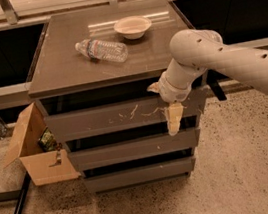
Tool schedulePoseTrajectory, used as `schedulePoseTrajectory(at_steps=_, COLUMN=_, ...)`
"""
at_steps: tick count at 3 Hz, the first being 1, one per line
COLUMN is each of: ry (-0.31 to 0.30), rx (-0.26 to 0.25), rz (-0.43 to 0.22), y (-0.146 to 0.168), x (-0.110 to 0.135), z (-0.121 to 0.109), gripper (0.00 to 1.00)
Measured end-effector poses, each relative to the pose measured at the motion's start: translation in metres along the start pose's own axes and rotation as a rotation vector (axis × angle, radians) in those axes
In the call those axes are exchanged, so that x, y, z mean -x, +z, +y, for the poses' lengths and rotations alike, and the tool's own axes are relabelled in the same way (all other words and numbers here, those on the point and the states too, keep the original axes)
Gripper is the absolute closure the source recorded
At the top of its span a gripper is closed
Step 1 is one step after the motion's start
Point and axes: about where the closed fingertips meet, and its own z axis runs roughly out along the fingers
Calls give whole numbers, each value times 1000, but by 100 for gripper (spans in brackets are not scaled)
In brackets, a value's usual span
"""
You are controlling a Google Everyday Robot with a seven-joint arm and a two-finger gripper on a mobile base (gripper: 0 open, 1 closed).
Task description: Open top drawer
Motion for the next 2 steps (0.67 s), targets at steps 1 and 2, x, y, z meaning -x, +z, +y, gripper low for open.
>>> schedulePoseTrajectory(at_steps=1, ry=-5, rx=19, rz=-8, y=17, x=-6, z=-14, gripper=0)
schedulePoseTrajectory(at_steps=2, ry=-3, rx=58, rz=-12, y=41, x=-9, z=-22, gripper=0)
